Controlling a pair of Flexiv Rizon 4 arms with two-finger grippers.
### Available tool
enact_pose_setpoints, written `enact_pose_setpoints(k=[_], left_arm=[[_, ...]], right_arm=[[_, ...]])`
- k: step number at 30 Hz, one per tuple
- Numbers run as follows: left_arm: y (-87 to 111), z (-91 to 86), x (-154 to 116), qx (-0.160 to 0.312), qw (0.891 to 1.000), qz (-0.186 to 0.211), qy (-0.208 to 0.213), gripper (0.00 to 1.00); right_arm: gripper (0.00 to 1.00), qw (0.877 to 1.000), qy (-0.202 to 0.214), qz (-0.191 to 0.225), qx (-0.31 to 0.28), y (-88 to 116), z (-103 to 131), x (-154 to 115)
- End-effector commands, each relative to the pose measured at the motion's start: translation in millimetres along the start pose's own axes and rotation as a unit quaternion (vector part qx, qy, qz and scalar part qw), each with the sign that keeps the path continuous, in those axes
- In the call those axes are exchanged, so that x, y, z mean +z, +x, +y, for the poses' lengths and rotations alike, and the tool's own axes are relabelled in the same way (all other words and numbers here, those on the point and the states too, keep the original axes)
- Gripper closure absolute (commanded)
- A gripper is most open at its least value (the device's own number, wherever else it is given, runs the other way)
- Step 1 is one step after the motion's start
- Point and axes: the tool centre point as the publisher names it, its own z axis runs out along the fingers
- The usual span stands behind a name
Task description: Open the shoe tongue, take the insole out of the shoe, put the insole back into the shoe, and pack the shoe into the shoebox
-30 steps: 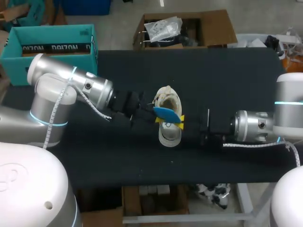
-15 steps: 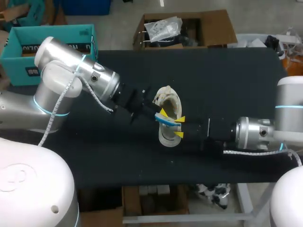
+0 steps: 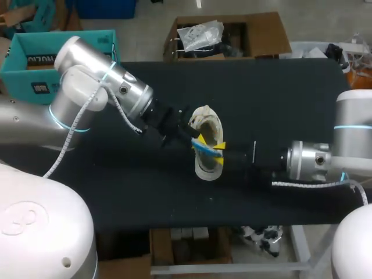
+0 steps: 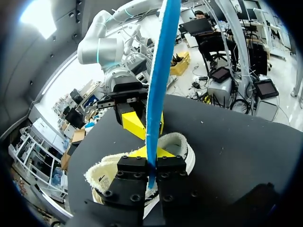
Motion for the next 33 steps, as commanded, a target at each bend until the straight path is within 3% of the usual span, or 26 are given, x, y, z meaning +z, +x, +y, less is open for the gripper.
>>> enact_pose_setpoints(k=[1,4,15,21,22,23,25,31,33], left_arm=[[-1.5,8.1,1.9,-0.003,1.000,0.002,0.005,1.00],[-2.7,12.2,2.6,-0.005,1.000,0.003,0.004,1.00],[-11.2,26.7,12.3,-0.020,1.000,0.008,0.003,1.00],[-11.0,30.4,14.8,-0.030,0.999,0.005,0.011,1.00],[-9.7,28.9,13.5,-0.030,0.999,0.006,0.013,0.92],[-8.3,26.9,12.3,-0.028,0.999,0.007,0.015,0.68],[-5.6,22.6,8.3,-0.026,0.999,0.008,0.018,0.41],[2.4,9.4,-4.1,-0.014,1.000,0.001,0.026,0.42],[3.4,4.1,-5.2,-0.008,0.999,-0.002,0.034,0.49]], right_arm=[[0.87,1.000,0.001,0.006,-0.002,1.1,10.2,7.1],[1.00,1.000,-0.006,0.012,-0.006,1.6,16.2,8.5],[1.00,0.998,-0.050,0.020,-0.018,5.0,26.3,15.0],[1.00,0.998,-0.054,0.020,-0.016,7.2,31.7,16.4],[1.00,0.998,-0.053,0.021,-0.016,7.3,32.5,16.2],[1.00,0.998,-0.053,0.021,-0.016,7.2,32.8,16.0],[1.00,0.998,-0.052,0.023,-0.015,7.0,33.5,15.5],[1.00,0.998,-0.050,0.027,-0.016,7.2,35.9,13.6],[1.00,0.998,-0.050,0.027,-0.015,7.5,37.3,13.7]])
